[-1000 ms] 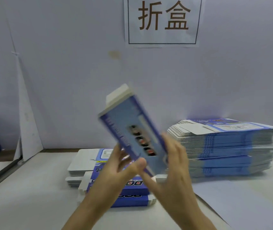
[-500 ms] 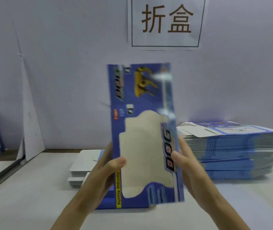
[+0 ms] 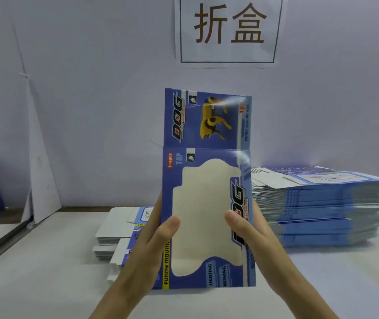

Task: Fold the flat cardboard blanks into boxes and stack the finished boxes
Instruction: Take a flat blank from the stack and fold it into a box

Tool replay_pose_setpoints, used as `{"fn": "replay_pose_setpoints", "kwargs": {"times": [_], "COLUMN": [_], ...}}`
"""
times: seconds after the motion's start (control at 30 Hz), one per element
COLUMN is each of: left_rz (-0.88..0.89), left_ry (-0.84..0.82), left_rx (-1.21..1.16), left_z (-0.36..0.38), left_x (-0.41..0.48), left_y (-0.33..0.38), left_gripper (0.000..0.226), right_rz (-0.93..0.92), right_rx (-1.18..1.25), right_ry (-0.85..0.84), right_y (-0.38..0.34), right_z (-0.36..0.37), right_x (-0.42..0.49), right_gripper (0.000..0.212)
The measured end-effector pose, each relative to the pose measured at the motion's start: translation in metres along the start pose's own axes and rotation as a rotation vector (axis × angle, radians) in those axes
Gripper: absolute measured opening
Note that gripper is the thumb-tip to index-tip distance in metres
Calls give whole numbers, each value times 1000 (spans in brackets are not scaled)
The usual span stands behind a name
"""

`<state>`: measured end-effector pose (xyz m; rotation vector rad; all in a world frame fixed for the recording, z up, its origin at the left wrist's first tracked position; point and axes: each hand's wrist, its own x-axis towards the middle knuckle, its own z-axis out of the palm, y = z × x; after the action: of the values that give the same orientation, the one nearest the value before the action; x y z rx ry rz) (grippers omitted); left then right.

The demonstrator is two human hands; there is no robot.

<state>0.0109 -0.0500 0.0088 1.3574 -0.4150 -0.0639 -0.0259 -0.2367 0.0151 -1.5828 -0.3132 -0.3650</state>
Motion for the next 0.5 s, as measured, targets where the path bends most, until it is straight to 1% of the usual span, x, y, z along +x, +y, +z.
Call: {"fn": "replay_pose_setpoints", "kwargs": {"times": [0.03,0.07,0.13,0.2,0.23,0.27,0.33,0.37,0.4,0.43,0.47,0.5], "left_rz": [-1,-3,3,56,96,141,202,203,185,175,175,164], "left_ry": [-25,-57,-140,-198,-208,-195,-152,-135,-143,-139,-133,-126], "left_rx": [-14,-36,-39,50,101,157,314,404,466,504,515,498], "left_z": [0,-1,-6,-14,-18,-22,-27,-29,-31,-32,-33,-32], "left_x": [0,1,3,4,4,4,0,-2,-3,-3,-3,-2], "left_y": [1,3,6,7,7,8,14,16,16,16,16,17], "left_gripper": [59,63,81,100,97,82,40,26,15,11,14,14], "right_rz": [-13,-20,2,46,52,45,19,8,-11,-21,-9,14], "right_rx": [-6,-9,-11,-11,-28,-75,-193,-225,-247,-272,-280,-277], "right_ry": [-4,-10,-38,-77,-92,-114,-140,-155,-171,-191,-196,-186], "right_y": [-1,-2,0,-1,-3,-4,-8,-10,-8,-7,-7,-6], "right_z": [0,0,-4,-10,-12,-15,-15,-14,-15,-15,-15,-14], "right_x": [-1,-2,-2,-3,-3,-4,-7,-8,-9,-9,-9,-9], "right_gripper": [68,66,69,73,69,58,22,13,22,30,30,21]}}
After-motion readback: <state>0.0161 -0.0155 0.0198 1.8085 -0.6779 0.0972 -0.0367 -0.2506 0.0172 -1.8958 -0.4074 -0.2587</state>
